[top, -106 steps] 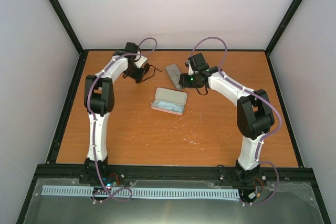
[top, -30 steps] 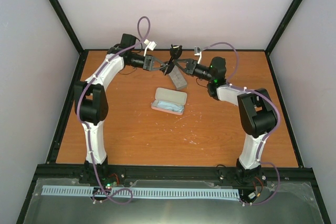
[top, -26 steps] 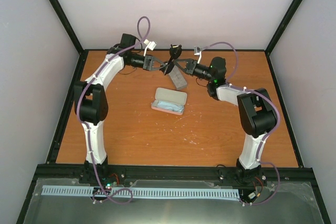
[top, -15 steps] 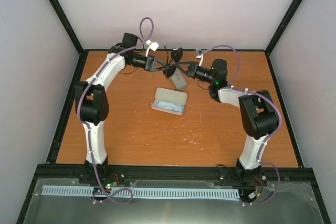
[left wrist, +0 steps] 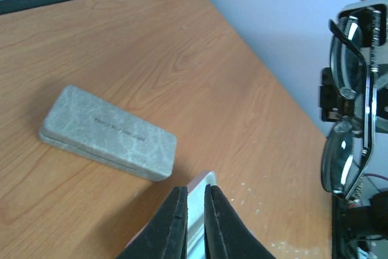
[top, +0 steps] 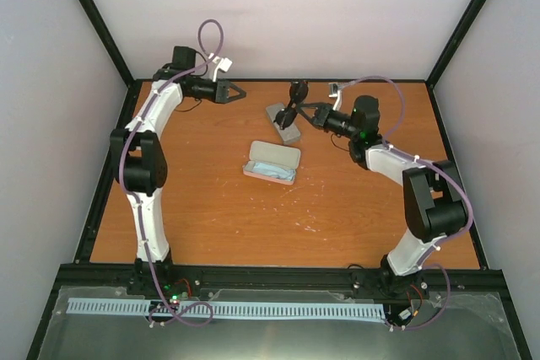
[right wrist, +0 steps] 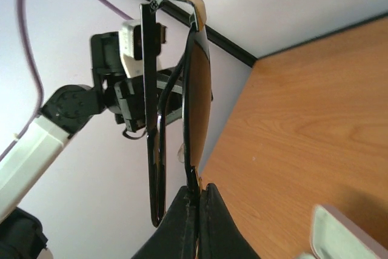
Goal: Organize the sunglasses
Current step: Pick up the sunglasses from the center of the board, then move the sunglasses case to the center of the board.
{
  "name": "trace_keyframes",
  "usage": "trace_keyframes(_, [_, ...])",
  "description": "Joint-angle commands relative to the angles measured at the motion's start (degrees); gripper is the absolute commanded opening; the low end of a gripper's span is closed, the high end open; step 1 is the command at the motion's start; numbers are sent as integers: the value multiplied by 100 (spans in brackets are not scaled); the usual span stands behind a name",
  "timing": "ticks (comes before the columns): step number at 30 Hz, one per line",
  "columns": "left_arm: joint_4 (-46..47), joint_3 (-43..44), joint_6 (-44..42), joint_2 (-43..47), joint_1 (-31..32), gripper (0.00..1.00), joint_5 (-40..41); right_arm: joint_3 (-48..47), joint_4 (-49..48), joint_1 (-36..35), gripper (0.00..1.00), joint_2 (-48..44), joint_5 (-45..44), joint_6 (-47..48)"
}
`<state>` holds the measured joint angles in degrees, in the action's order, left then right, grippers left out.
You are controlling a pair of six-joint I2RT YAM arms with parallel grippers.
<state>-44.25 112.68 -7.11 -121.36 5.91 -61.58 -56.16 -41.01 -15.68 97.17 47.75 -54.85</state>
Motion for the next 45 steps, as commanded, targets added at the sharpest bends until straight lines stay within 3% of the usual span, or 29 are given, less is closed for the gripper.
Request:
trace_keyframes(1, [61, 94, -524, -420, 252, 8, 1010, 280, 1017, 29, 3, -608, -452, 248])
trace_keyframes(5, [-83, -96, -1149, -657, 502, 3, 1930, 575, 1849, 35, 3, -1170, -684, 420])
trace_keyframes(8, [437, -737, -1261, -513, 560, 4, 2480, 761, 2285, 30, 3, -1521, -740, 559])
trace_keyframes(15, [394, -981, -1511, -759, 815, 5, 3458, 1016, 3122, 33, 3, -2240, -971, 763])
trace_keyframes(25, [505, -1215, -1404, -887, 1020, 5, 3356, 1126, 4557, 39, 3, -2689, -1361, 663])
trace_keyframes(45, [847, -2822, -1026, 27, 1308, 5, 2865, 1488, 5113, -126, 3, -2979, -1702, 114])
